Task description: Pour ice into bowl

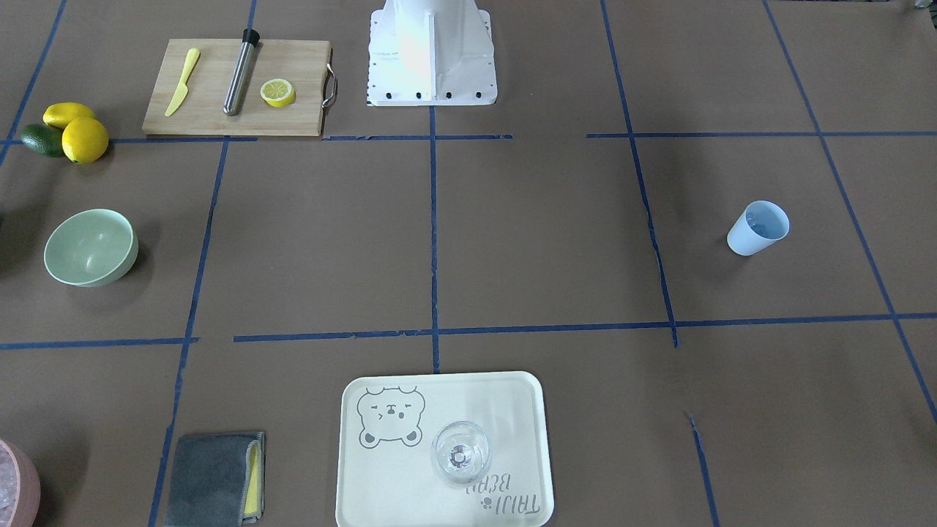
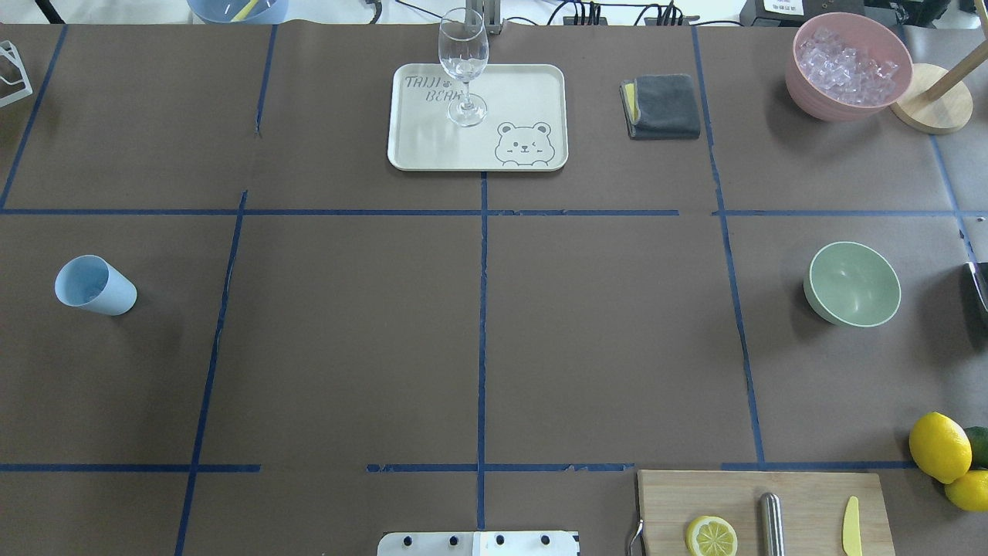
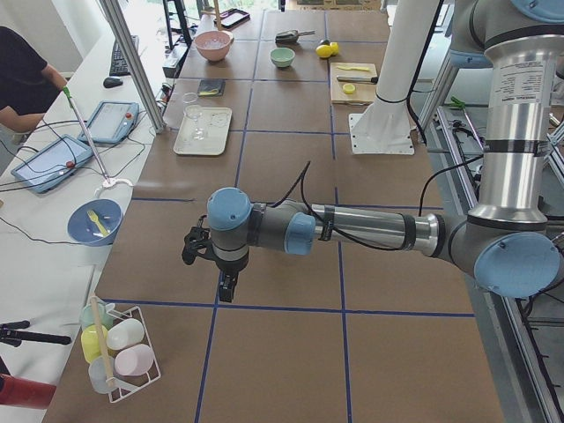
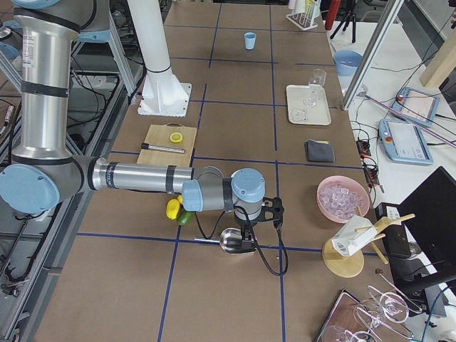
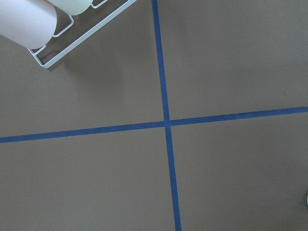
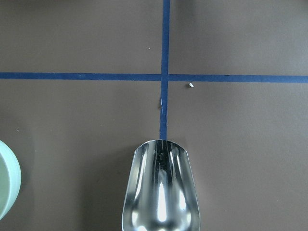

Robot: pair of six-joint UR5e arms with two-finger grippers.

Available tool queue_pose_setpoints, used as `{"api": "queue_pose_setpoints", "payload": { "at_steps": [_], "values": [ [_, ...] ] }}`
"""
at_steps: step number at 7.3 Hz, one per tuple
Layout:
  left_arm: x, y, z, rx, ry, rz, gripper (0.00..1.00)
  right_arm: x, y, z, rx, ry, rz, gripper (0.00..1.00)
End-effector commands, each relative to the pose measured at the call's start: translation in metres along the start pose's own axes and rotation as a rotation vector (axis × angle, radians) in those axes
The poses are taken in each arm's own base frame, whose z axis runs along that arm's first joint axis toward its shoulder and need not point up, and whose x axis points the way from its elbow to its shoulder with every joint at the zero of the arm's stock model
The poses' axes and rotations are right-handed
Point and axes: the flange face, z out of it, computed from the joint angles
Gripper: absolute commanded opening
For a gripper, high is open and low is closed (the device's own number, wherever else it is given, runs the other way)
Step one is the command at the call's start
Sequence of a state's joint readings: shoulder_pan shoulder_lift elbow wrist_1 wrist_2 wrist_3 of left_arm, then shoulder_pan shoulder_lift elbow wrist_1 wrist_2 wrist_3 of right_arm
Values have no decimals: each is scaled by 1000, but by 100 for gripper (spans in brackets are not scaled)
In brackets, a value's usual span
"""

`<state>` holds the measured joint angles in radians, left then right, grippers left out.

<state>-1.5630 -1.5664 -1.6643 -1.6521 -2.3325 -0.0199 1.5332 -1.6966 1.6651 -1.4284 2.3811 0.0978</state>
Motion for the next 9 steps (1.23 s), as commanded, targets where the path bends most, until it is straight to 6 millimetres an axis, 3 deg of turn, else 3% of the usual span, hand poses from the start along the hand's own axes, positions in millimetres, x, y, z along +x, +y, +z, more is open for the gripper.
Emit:
{"api": "queue_pose_setpoints", "payload": {
  "at_steps": [1, 2, 3, 4, 5, 7, 8, 9],
  "values": [
    [0, 0, 0, 1, 1, 1, 100, -6, -1, -4, 7, -19, -3, 100],
    [1, 0, -1, 4, 1, 6, 100, -11, -4, -9, 17, -23, -11, 100],
    [9, -3, -8, 20, 1, 22, 100, -29, -35, -24, 52, -10, -42, 100],
    [25, -10, -26, 59, 1, 59, 100, -40, -47, -34, 75, -4, -33, 100],
    [46, -18, -45, 123, 3, 125, 100, -46, -46, -38, 85, -25, 73, 100],
    [78, -24, -63, 294, 9, 300, 100, -90, -53, -3, 55, -49, 50, 100],
    [105, -21, -61, 305, 39, 256, 100, -111, -52, 12, 56, -65, 64, 100],
    [123, 0, -58, 345, 48, 236, 100, -116, -48, 27, 64, -78, 66, 100]
  ]
}}
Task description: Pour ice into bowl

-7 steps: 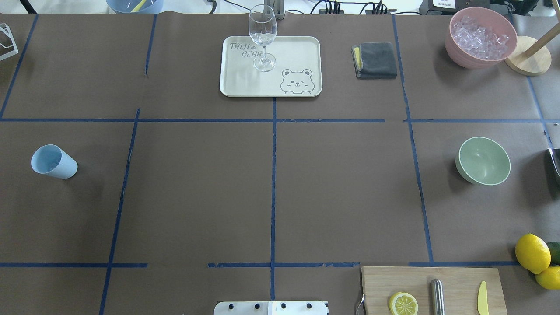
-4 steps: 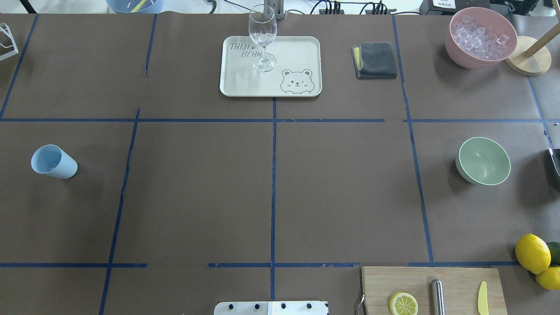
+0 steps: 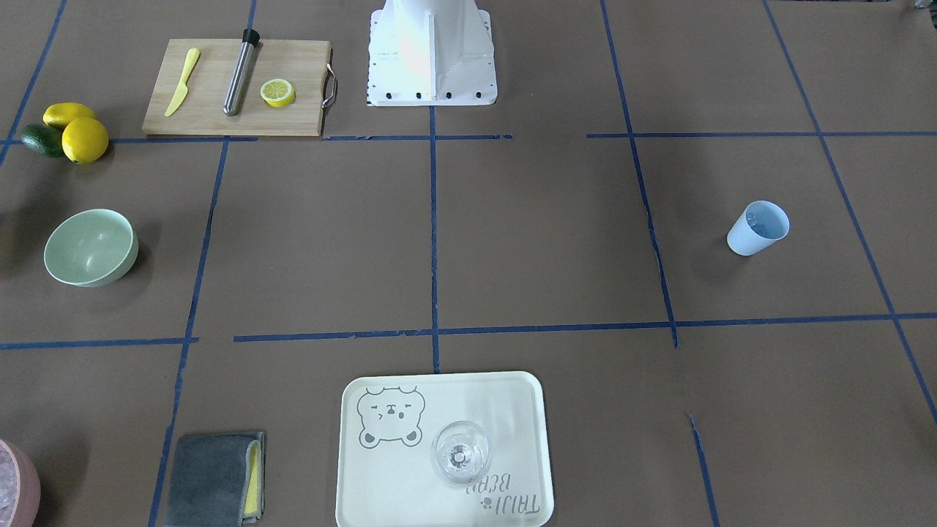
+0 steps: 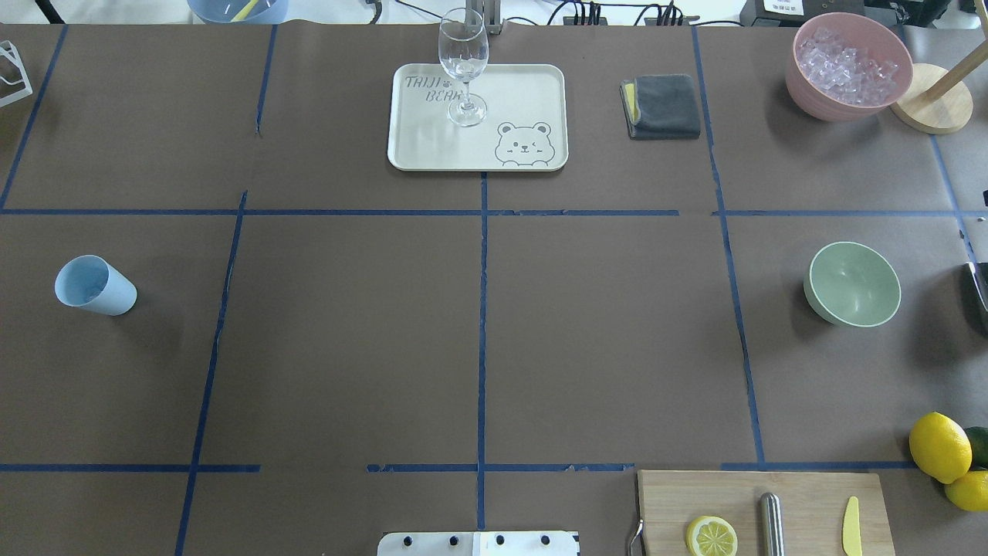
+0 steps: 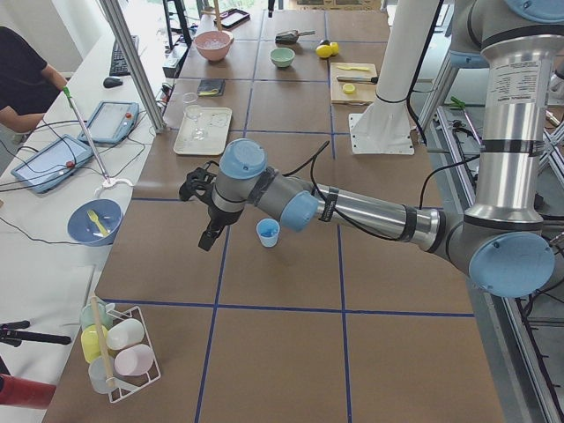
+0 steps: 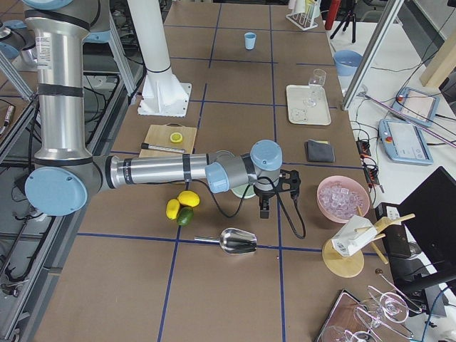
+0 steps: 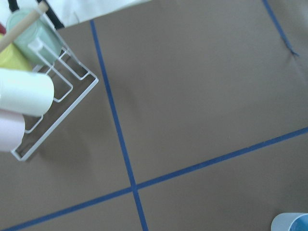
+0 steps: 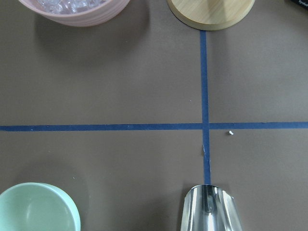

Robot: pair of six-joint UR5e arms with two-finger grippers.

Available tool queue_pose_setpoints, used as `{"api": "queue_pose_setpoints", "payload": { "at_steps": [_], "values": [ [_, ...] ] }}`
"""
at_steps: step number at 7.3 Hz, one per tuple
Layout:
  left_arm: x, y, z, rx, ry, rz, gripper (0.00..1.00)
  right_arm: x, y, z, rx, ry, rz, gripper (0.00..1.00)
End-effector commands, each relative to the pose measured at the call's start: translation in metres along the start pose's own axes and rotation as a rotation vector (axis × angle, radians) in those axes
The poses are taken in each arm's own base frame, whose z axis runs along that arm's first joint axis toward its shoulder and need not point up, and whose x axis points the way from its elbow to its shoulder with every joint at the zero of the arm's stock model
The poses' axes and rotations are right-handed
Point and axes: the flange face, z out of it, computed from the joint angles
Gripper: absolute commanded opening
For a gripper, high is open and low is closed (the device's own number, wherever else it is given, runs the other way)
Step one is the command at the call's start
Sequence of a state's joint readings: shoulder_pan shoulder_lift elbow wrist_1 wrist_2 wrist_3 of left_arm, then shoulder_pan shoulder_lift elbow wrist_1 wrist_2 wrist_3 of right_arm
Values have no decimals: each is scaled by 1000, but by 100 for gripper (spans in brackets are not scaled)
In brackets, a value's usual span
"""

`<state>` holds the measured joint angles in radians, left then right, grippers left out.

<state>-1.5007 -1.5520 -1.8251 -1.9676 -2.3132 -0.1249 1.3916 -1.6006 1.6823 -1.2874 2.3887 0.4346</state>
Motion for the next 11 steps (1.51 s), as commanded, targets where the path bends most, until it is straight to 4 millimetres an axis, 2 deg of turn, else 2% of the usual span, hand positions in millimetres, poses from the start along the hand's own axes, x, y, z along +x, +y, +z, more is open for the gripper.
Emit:
{"api": "queue_pose_setpoints", "payload": {
  "at_steps": [1, 2, 3, 5, 6, 8, 9, 10, 11],
  "values": [
    [56, 26, 0, 92, 8, -76, 100, -19, 11, 36, 15, -45, 9, 100],
    [77, 47, 5, 130, 15, -109, 100, -36, 27, 52, 26, -85, 29, 100],
    [81, 63, 6, 166, 17, -91, 100, -45, 48, 70, 42, -106, 36, 100],
    [82, 64, 6, 171, 12, -90, 100, -63, 77, 102, 27, -101, 37, 100],
    [82, 64, 6, 172, 11, -90, 100, -63, 81, 116, 29, -68, 30, 100],
    [82, 64, 7, 170, 11, -90, 100, -51, 83, 127, 11, -49, 43, 100],
    [81, 64, 7, 171, 10, -90, 100, -51, 84, 128, 9, -49, 43, 93],
    [81, 65, 8, 168, 12, -89, 100, -54, 84, 130, 3, -51, 41, 35],
    [81, 65, 9, 167, 11, -90, 100, -60, 86, 134, -5, -53, 28, 5]
  ]
}}
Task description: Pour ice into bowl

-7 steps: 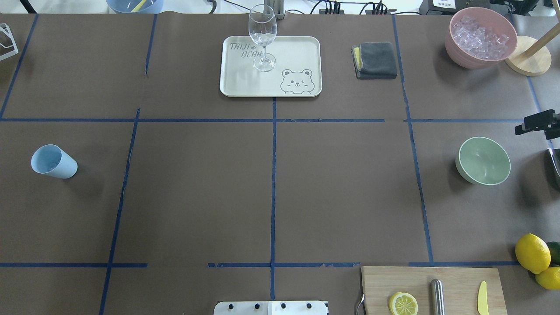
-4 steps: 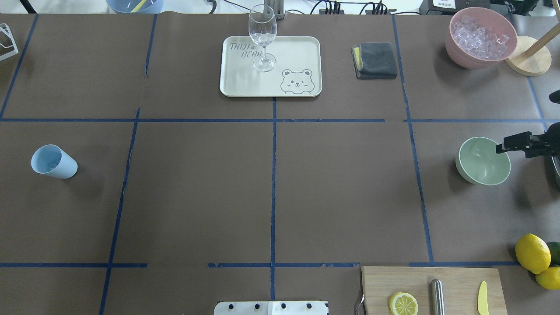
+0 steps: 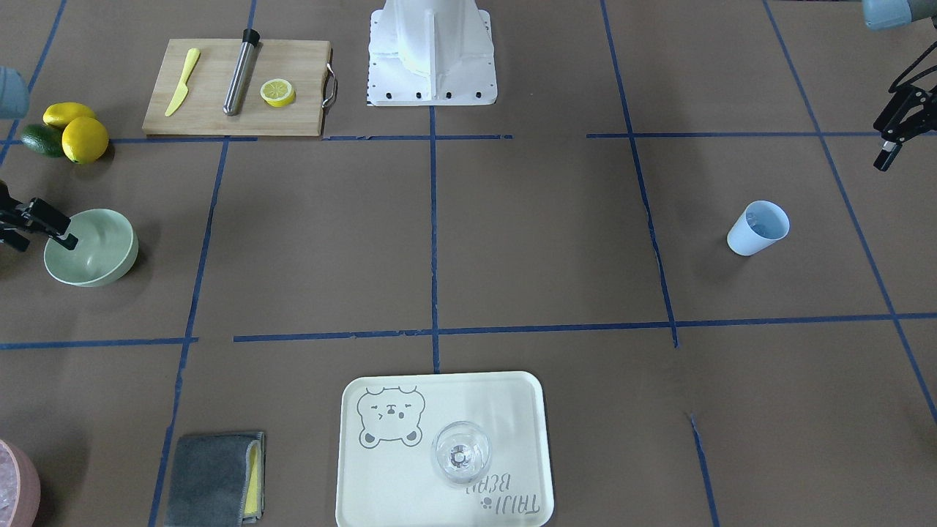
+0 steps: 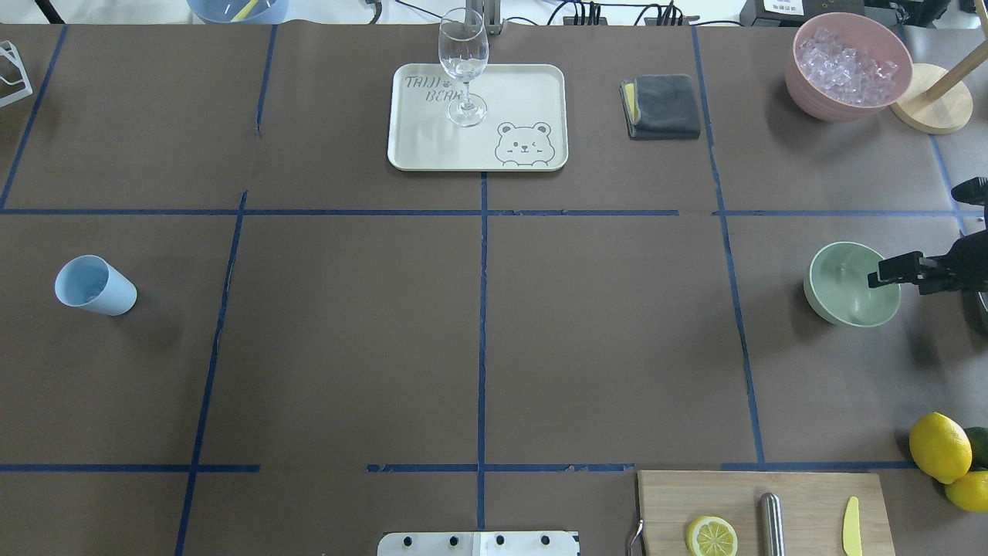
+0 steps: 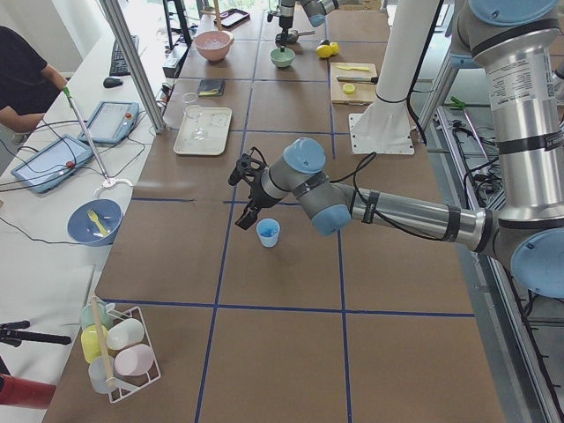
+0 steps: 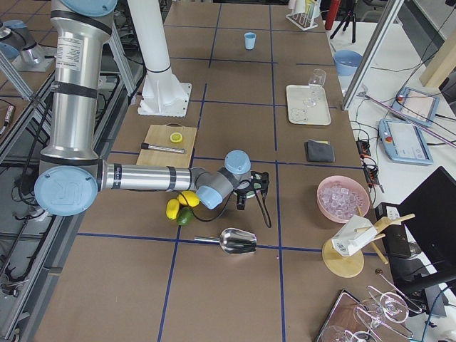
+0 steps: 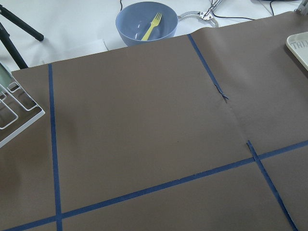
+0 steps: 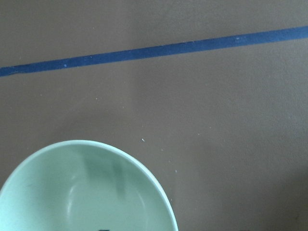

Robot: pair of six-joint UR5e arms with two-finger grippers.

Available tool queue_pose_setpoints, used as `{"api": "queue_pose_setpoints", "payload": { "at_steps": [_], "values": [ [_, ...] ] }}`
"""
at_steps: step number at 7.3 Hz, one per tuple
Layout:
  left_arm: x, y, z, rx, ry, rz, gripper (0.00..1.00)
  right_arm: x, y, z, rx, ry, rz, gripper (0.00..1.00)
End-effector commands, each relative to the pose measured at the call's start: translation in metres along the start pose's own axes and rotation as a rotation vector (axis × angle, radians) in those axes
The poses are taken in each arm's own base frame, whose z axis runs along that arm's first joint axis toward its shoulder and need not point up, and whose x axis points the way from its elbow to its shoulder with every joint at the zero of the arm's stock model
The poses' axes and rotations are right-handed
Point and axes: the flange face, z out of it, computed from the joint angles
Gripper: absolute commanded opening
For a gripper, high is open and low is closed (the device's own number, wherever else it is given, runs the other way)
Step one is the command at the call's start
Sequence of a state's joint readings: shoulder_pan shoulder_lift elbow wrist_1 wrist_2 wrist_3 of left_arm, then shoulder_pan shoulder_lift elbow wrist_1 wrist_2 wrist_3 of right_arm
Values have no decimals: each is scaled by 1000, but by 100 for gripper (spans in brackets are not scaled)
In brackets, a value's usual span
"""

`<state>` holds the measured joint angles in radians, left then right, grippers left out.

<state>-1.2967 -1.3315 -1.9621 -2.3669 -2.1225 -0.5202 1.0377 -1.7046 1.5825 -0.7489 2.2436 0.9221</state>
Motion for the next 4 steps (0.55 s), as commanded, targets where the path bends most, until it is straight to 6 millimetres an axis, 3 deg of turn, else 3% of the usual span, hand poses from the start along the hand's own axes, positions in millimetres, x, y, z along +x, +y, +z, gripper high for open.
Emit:
{"api": "queue_pose_setpoints", "payload": {
  "at_steps": [1, 3, 4],
  "values": [
    [-1, 1, 2, -4, -1, 0, 100, -10, 5, 10, -20, -3, -25, 0],
    [-1, 1, 2, -4, -1, 1, 100, -15, 5, 8, -19, -9, -35, 0],
    [-1, 1, 1, -3, -1, 0, 100, -27, 4, 1, -18, -31, -42, 0]
  ]
}}
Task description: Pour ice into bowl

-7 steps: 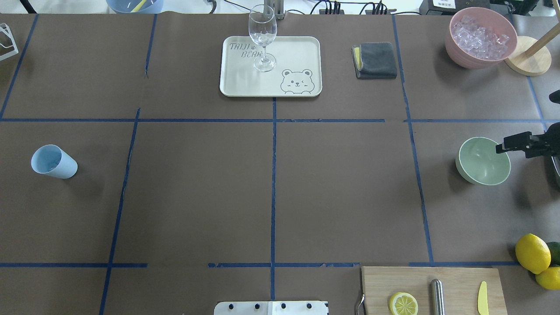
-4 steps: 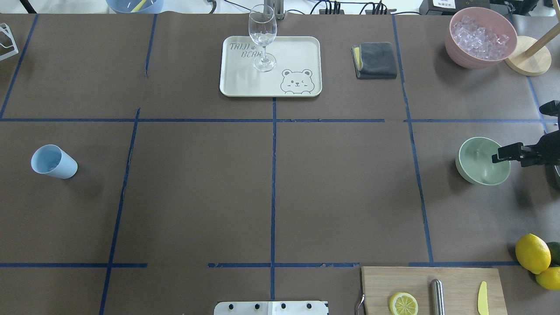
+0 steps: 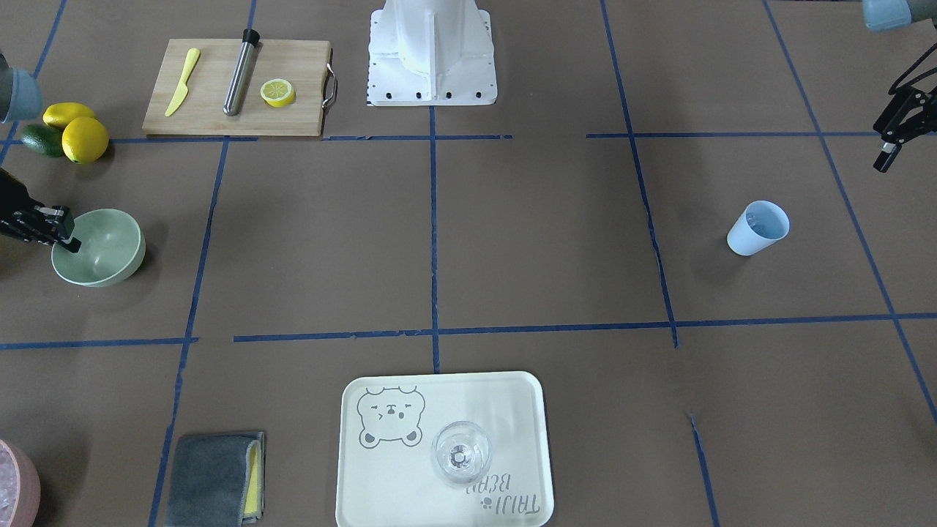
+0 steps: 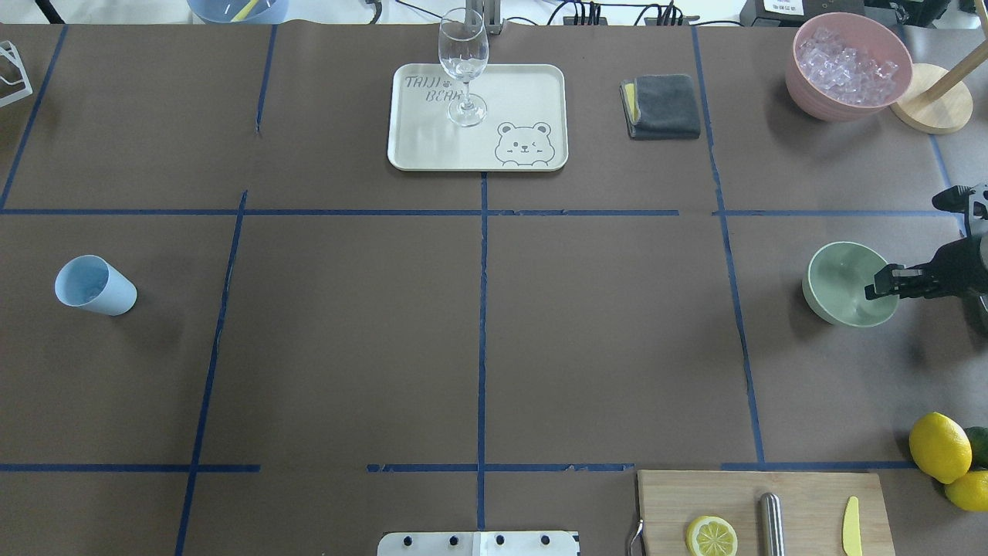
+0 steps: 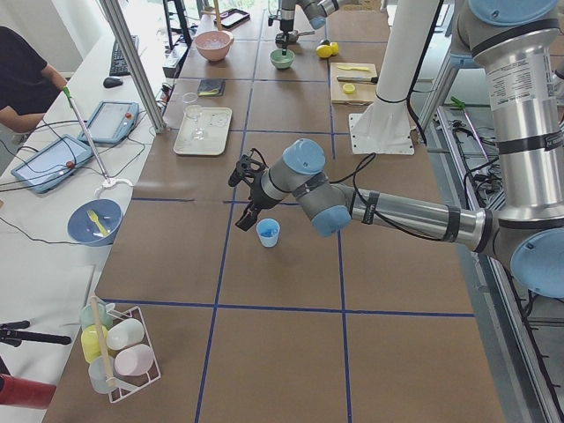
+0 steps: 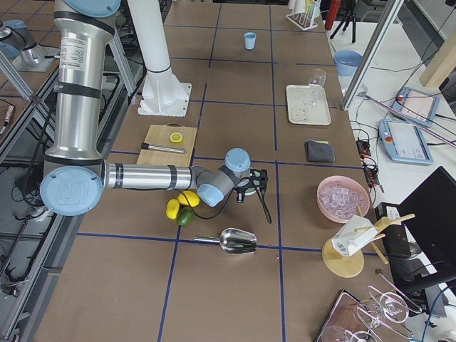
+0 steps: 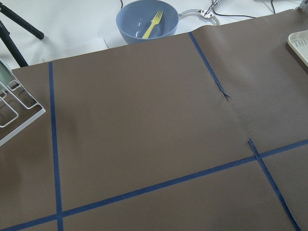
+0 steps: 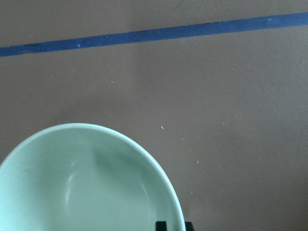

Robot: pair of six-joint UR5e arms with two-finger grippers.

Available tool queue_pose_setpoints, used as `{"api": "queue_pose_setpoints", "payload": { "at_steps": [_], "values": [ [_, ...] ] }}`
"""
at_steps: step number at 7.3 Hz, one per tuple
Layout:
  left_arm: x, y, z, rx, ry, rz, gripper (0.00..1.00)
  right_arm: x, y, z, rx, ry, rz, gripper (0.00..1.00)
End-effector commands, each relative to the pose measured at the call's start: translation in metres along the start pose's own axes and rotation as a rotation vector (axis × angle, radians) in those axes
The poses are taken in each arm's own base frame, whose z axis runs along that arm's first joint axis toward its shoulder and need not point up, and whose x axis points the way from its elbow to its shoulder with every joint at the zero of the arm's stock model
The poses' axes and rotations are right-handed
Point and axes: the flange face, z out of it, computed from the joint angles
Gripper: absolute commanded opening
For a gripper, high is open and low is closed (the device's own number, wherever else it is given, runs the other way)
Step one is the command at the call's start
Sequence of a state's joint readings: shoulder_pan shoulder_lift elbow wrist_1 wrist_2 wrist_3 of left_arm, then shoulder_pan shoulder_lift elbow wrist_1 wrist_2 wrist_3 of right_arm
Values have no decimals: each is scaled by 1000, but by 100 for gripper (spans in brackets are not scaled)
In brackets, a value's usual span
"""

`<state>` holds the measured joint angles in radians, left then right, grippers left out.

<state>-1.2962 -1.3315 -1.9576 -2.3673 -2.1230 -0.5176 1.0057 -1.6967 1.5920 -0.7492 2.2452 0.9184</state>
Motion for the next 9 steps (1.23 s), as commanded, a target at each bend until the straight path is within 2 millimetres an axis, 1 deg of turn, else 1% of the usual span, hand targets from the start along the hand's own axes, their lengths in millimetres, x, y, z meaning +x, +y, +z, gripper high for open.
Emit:
{"api": "queue_pose_setpoints", "payload": {
  "at_steps": [1, 2, 3, 4, 5, 6, 7, 8, 9],
  "values": [
    [0, 0, 0, 1, -1, 0, 100, -35, 1, -23, -15, -78, -29, 0],
    [0, 0, 1, 11, -7, 10, 100, -60, -5, -53, -32, -149, 7, 0],
    [11, 12, 10, 39, -21, 34, 100, -114, -24, -77, -42, -176, 73, 0],
    [23, 37, 19, 62, -18, 4, 100, -165, -41, -95, -49, -176, 121, 0],
    [41, 63, 31, 83, -13, -40, 100, -229, -44, -95, -86, -175, 162, 0],
    [59, 81, 40, 101, 4, -99, 98, -298, -37, -80, -113, -171, 197, 0],
    [77, 90, 52, 120, -3, -126, 98, -361, -25, -64, -111, -141, 249, 0],
    [99, 111, 70, 134, -31, -164, 98, -418, -11, -56, -102, -112, 266, 0],
    [118, 134, 87, 158, -59, -183, 99, -462, 2, -53, -109, -100, 286, 0]
  ]
}}
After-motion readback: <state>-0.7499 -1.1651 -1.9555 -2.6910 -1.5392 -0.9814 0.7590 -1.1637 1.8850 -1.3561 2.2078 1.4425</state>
